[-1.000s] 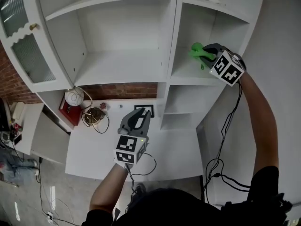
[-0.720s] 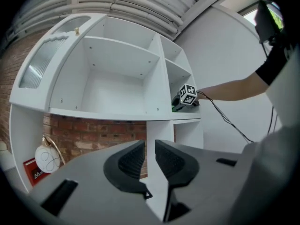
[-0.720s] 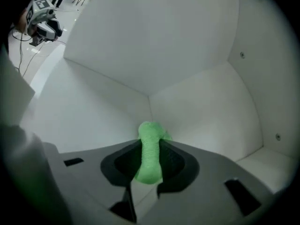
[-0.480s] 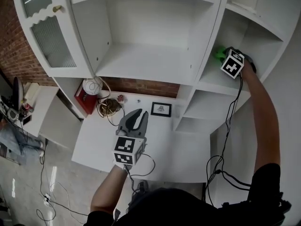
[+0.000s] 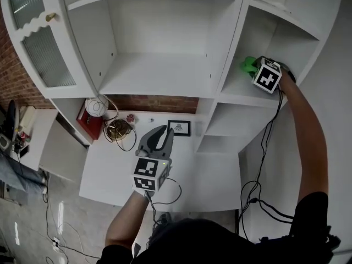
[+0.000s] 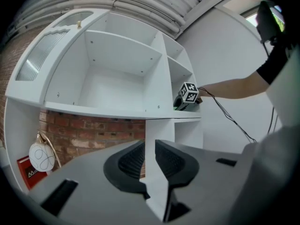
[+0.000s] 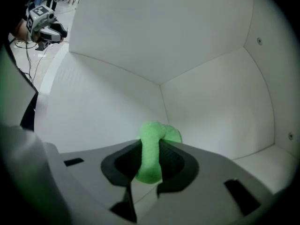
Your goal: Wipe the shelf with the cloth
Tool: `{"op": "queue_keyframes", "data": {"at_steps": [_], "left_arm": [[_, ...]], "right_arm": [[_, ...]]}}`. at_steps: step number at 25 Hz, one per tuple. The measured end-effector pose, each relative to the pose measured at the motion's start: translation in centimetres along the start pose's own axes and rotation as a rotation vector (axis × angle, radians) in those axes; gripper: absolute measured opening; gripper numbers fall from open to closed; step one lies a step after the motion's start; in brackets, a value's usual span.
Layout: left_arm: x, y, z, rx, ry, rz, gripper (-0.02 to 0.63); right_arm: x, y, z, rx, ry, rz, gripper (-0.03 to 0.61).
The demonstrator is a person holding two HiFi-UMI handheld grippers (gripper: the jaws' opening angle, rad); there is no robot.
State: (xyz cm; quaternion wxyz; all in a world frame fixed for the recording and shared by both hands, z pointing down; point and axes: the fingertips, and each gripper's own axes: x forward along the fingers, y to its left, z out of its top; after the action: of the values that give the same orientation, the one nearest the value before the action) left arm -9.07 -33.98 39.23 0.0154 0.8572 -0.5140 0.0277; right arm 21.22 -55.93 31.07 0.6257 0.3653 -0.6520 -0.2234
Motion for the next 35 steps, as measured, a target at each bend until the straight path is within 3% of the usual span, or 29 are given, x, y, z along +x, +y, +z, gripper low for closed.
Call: {"op": "queue_keyframes", "data": {"at_steps": [13,26,30,35], "left_arm": [[3.6,-7.7,1.1,0.010,-0.024,-0.225,0.069],[4.7,-13.3,1.5,0.031,-0.031,-0.374,0.069],[5.2,-13.5,1.6,0.031,-0.033,-0.395,0.069],[5.2,-12.4,1.8,0.017,-0.042,-0.383,0.069]], "right_arm": [[-8.4,7.4,-0.9,-0.087,-0.057,0.012,0.087],[-12.5,12.8,-3.7,-0.067,-0.095,0.060,0.087],[-13.5,12.5,-3.8,-0.097,-0.082,0.029,0.089],[-14.8,7.3,-2.4,-0.105,-0.097,-0.095,0.089]]}}
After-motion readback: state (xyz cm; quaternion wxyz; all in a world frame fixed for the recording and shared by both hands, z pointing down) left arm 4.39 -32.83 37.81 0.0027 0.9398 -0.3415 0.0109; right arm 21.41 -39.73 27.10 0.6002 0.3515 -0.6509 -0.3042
